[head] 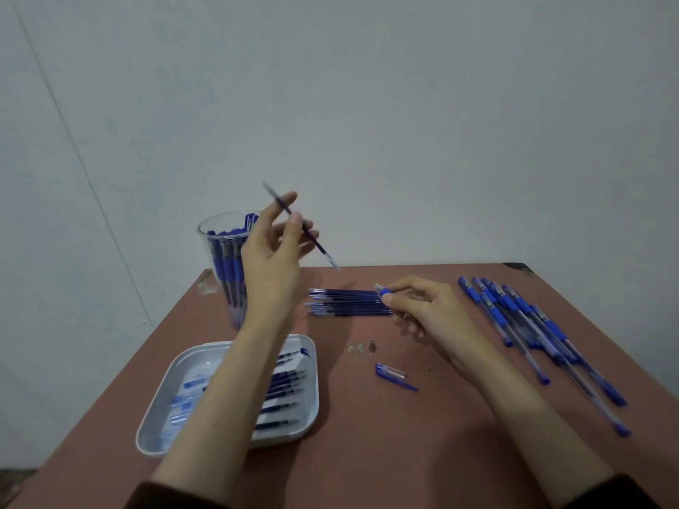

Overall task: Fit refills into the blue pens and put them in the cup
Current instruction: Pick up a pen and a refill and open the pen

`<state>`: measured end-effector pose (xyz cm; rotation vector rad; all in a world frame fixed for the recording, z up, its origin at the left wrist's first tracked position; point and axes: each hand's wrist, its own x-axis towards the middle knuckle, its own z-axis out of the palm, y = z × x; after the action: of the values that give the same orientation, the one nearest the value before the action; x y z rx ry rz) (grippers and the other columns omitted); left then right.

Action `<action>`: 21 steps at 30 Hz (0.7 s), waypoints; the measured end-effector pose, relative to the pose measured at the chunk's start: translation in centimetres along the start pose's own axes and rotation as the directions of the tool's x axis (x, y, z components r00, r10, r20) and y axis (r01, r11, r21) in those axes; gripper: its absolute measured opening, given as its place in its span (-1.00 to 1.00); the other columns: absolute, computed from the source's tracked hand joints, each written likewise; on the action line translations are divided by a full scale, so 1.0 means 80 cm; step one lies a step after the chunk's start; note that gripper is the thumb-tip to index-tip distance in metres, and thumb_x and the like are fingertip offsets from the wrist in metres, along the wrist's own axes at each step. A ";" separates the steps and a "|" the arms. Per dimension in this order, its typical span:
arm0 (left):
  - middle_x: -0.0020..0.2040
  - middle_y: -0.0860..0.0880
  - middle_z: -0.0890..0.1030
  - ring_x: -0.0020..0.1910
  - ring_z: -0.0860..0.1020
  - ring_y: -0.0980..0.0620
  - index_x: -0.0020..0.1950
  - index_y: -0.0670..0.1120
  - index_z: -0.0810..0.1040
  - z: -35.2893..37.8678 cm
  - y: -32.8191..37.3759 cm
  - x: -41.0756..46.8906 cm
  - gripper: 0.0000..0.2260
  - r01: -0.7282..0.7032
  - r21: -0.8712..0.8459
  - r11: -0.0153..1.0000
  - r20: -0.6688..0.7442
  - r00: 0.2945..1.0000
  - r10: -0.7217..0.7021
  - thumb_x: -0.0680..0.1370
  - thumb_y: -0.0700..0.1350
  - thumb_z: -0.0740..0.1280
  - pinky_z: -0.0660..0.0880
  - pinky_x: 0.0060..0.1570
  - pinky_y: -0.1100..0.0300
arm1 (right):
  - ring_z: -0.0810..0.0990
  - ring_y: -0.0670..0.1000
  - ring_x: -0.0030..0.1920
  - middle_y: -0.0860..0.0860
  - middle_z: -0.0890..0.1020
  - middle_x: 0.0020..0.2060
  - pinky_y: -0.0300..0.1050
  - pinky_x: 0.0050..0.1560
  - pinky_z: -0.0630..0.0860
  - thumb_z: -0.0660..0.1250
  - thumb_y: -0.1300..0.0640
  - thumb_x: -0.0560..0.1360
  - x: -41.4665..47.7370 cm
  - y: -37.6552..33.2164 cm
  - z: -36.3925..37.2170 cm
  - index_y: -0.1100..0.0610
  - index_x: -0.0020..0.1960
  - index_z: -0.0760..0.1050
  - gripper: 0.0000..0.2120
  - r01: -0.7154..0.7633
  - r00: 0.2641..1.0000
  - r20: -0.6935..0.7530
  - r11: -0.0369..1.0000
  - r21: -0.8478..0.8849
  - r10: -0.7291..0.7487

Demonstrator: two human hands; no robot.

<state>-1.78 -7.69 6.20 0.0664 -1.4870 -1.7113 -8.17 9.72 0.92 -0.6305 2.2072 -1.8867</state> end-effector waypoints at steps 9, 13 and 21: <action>-0.11 -0.07 0.69 -0.11 0.62 0.00 -0.01 -0.12 0.67 0.025 -0.056 0.057 -0.88 -0.469 0.798 0.377 0.580 0.767 -0.273 0.46 -0.18 0.43 0.52 0.00 0.14 | 0.45 -0.13 -0.39 -0.04 0.57 -0.44 -0.16 -0.33 0.31 0.40 0.09 0.48 0.007 -0.001 -0.007 -0.03 -0.18 0.61 -0.93 0.059 0.983 -0.169 0.995 -0.082 -0.073; -0.06 -0.06 0.68 -0.09 0.60 0.00 0.01 -0.08 0.69 0.026 -0.081 0.059 -0.85 -0.522 0.800 0.296 0.599 0.721 -0.349 0.49 -0.21 0.38 0.50 -0.07 0.17 | 0.44 -0.17 -0.46 -0.04 0.56 -0.48 -0.16 -0.32 0.31 0.39 0.10 0.49 0.006 -0.004 -0.009 -0.06 -0.18 0.60 -0.90 0.082 0.978 -0.187 0.994 -0.074 -0.095; 0.00 -0.07 0.68 -0.01 0.60 -0.05 0.06 -0.09 0.68 0.021 -0.102 0.059 -0.83 -0.533 0.795 0.290 0.606 0.689 -0.397 0.49 -0.18 0.40 0.50 0.01 0.15 | 0.45 -0.22 -0.51 -0.03 0.55 -0.44 -0.17 -0.30 0.32 0.38 0.10 0.50 0.004 -0.002 -0.005 -0.04 -0.14 0.60 -0.93 0.071 0.981 -0.174 0.992 -0.102 -0.088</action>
<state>-10.18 -9.73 2.10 -0.0792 -2.9575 -0.3478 -8.58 9.93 1.19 -0.5947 2.4296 -1.9563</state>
